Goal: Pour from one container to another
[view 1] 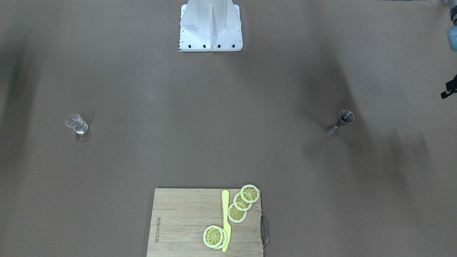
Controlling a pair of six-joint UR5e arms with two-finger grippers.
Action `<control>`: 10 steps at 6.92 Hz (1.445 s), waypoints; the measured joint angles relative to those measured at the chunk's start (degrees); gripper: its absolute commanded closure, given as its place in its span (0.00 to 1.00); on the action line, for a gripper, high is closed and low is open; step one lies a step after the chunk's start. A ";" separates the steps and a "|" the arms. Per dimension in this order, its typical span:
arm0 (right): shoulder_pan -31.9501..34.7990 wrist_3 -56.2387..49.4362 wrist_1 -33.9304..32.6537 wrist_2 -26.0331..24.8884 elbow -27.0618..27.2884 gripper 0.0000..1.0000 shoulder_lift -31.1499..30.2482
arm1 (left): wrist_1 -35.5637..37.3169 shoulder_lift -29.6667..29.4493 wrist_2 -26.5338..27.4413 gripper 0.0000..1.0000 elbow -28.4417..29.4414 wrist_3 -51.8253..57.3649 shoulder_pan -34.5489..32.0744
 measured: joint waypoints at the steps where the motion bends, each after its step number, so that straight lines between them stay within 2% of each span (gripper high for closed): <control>1: 0.00 -0.02 0.00 0.05 -0.01 0.00 -0.01 | 0.14 0.02 -0.10 0.02 0.18 0.02 -0.51; 10: 0.01 -0.08 0.00 0.16 0.00 0.00 -0.01 | -0.09 0.70 -0.14 0.02 0.21 0.03 -2.13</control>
